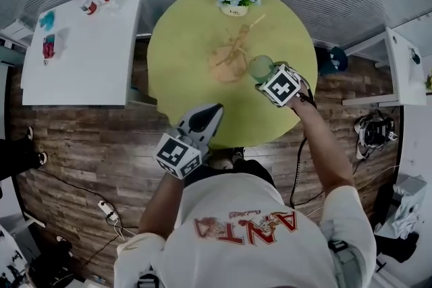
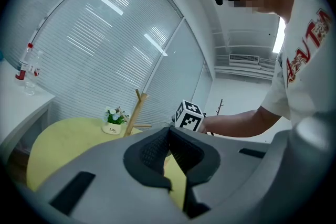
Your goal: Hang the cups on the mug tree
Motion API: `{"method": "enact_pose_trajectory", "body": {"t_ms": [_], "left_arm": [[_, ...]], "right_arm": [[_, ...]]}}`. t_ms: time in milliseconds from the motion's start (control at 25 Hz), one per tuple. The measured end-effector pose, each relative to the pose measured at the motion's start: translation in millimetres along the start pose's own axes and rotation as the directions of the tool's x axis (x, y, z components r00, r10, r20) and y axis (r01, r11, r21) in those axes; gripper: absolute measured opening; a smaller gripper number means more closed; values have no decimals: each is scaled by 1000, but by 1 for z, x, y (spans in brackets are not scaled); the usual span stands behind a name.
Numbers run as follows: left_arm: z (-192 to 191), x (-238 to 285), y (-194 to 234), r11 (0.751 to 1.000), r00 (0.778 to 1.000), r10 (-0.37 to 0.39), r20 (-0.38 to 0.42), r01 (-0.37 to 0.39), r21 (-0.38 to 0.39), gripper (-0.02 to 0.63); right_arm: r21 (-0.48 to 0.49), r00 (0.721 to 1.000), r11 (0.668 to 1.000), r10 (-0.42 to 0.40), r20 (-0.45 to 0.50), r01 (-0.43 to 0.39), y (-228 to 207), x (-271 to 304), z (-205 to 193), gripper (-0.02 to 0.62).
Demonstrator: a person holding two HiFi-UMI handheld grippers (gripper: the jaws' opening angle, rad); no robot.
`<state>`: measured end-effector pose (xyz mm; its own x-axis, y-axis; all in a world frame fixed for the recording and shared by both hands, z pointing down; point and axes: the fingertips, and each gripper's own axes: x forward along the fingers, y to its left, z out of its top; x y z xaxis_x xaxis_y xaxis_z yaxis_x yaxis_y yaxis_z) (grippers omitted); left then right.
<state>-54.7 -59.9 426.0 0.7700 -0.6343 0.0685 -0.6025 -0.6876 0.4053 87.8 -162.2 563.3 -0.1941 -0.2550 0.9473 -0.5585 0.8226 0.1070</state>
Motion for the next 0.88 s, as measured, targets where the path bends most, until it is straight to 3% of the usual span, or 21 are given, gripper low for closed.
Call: {"method": "enact_pose_trajectory", "body": {"t_ms": [520, 880], "left_arm": [[2, -4, 7, 1000, 1000, -6, 22, 6, -22, 9], [1, -9, 12, 1000, 1000, 4, 23, -3, -27, 9]], "right_arm": [[-37, 1000, 999, 19, -11, -20, -2, -24, 9, 327], [-12, 996, 1000, 2, 89, -1, 1, -42, 31, 325]]}}
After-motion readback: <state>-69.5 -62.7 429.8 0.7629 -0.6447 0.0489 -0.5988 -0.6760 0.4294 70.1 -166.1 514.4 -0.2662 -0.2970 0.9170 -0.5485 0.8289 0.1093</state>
